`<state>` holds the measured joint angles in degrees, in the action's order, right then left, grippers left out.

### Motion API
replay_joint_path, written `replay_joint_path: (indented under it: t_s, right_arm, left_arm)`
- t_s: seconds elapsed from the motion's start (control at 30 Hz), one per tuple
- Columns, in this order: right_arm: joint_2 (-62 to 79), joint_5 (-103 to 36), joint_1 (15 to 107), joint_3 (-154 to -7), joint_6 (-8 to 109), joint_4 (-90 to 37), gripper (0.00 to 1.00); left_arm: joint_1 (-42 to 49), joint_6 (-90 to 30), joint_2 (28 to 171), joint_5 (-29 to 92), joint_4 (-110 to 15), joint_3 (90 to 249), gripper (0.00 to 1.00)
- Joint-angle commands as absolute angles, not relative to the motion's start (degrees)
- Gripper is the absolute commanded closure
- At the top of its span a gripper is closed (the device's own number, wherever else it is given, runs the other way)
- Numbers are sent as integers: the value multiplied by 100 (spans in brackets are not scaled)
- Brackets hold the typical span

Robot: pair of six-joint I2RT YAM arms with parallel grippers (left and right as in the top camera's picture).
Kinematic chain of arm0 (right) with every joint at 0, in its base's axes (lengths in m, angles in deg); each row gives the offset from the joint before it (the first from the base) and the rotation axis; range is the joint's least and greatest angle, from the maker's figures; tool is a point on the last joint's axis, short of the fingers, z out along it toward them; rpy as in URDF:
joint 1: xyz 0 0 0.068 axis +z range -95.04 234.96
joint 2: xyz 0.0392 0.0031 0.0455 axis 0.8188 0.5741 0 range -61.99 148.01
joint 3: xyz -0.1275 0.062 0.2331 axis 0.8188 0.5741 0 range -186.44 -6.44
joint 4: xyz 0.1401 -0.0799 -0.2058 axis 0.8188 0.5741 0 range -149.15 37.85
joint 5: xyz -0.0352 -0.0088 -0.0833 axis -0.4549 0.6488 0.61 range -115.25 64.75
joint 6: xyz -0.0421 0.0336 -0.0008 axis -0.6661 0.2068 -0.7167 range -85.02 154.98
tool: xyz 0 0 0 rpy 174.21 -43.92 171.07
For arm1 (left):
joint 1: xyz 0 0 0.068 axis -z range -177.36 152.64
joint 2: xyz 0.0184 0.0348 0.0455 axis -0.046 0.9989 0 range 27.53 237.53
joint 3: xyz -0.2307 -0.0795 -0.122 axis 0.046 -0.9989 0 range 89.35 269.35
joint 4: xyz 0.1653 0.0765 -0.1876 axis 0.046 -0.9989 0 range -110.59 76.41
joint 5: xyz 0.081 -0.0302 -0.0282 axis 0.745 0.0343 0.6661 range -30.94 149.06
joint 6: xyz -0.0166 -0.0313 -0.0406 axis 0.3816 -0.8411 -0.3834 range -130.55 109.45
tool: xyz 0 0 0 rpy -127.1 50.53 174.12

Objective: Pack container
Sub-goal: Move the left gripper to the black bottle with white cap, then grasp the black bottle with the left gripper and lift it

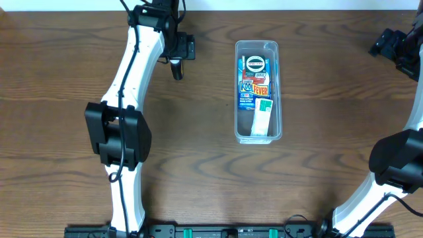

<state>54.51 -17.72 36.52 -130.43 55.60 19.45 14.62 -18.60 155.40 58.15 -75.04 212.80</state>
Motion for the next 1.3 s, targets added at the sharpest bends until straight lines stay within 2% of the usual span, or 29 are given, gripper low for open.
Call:
replay_joint_path:
  t_s: [0.0, 0.5, 1.27]
  right_arm:
    - [5351, -1711, 3622, -13027, 5639, 1950, 1]
    - [5351, -1711, 3622, -13027, 5639, 1950, 1]
    - [5351, -1711, 3622, -13027, 5639, 1950, 1]
  left_arm:
    - [1395, -1764, 15704, 5829, -7493, 21374, 2]
    - [1331, -1670, 16452, 5861, -7406, 21366, 2]
    - [1331, -1484, 16471, 5857, -6995, 21333, 2]
